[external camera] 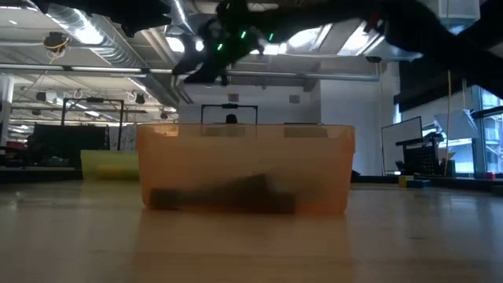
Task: Sort blocks by size
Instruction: Put the yellow cylindrical block into the yellow bin
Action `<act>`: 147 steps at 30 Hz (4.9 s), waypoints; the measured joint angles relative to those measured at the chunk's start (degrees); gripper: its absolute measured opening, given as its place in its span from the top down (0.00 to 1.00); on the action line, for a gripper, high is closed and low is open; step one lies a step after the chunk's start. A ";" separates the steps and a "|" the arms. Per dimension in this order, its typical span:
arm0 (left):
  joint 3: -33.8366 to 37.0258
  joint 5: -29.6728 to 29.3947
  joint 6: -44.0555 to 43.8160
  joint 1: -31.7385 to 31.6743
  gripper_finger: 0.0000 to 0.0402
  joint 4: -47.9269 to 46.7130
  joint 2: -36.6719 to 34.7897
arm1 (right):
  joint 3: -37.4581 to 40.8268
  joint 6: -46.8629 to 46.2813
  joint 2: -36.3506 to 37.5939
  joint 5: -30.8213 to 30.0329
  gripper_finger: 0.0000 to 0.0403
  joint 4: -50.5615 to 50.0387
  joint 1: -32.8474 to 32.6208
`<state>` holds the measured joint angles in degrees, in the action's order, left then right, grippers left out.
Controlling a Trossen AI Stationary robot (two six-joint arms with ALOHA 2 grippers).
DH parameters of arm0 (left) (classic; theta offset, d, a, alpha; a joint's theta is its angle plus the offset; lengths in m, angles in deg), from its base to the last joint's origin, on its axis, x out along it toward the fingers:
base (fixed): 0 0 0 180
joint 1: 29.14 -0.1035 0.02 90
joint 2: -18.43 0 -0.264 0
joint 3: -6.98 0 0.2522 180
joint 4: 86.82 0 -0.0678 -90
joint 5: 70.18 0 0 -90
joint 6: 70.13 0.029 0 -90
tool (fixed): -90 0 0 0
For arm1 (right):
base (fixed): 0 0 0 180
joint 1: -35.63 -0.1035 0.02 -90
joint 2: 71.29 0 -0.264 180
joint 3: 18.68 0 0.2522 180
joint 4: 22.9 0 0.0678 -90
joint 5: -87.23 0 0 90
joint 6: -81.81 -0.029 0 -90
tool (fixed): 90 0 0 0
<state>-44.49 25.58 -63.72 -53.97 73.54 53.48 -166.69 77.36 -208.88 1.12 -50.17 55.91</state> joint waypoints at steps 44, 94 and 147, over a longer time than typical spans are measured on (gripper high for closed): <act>0.00 0.01 -1.52 0.09 0.55 -0.44 0.00 | 0.10 -17.49 25.26 -13.28 0.42 -76.53 -26.75; 0.00 0.00 -1.53 0.09 0.55 2.47 -0.01 | 53.04 -48.05 36.95 10.71 0.42 -72.36 -50.64; 0.00 0.00 -0.59 0.08 0.55 2.34 -0.02 | 71.90 -61.98 36.49 16.66 0.67 -54.22 -67.49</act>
<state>-44.49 25.58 -64.31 -53.89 75.89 53.46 -94.79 15.39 -172.39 17.78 -104.39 -11.59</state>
